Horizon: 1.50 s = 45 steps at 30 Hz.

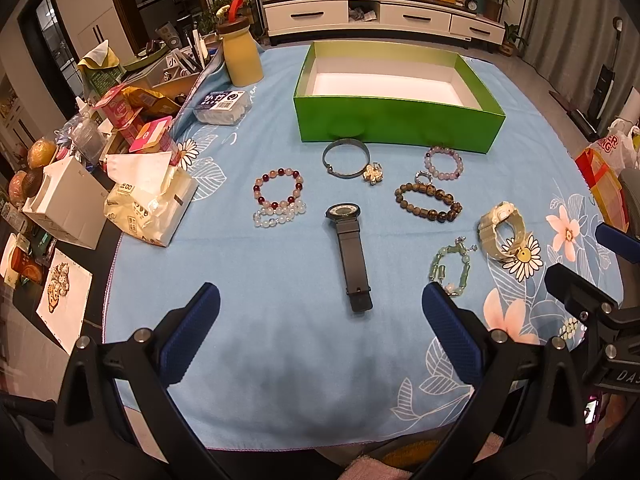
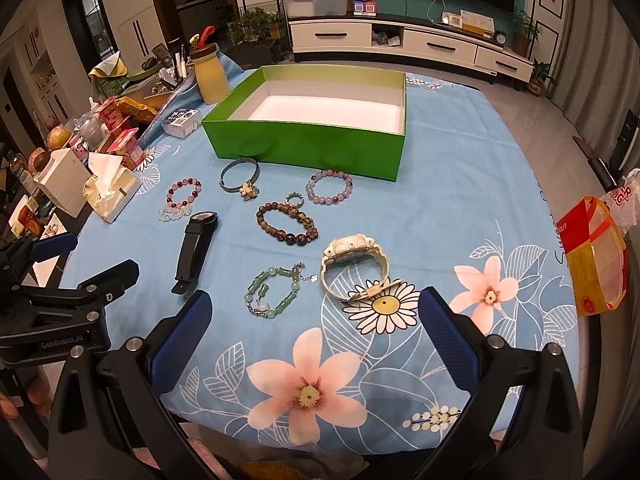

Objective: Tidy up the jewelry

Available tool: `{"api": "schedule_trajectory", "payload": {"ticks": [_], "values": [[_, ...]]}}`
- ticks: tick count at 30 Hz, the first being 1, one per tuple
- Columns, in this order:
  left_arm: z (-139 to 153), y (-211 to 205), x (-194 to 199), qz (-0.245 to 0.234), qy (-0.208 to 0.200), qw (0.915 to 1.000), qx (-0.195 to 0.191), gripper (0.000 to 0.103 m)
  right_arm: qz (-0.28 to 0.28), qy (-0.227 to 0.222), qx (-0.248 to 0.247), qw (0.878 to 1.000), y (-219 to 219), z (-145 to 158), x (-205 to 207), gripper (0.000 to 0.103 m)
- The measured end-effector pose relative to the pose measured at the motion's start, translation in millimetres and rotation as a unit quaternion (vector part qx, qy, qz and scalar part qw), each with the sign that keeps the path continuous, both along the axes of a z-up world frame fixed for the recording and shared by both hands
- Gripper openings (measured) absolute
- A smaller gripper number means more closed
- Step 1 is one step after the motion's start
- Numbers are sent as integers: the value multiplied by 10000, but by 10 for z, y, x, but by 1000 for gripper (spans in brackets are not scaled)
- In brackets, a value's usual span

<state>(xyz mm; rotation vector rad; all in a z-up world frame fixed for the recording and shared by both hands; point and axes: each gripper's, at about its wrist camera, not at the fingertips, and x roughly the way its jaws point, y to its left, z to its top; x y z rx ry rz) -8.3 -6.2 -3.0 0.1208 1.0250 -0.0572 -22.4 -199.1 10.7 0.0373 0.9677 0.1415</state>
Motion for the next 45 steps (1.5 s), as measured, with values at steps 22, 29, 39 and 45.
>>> {"api": "schedule_trajectory", "payload": {"ticks": [22,29,39,45], "values": [[-271,484,42,308,-90,9935,-1092,101,240,-42,352,9991,-48,-337,14,102],[-542,633,-40,230,-65,9916,-1270,101,433,48,613,9972,-98,-607,6,102],[-626,326,88,-178,-137,9903,-1370,101,516,-107,644,9965,-142,-708,14,99],[-673,190,196,-259,-111,9908,-1327,101,451,-90,741,9962,-196,-770,78,89]]}}
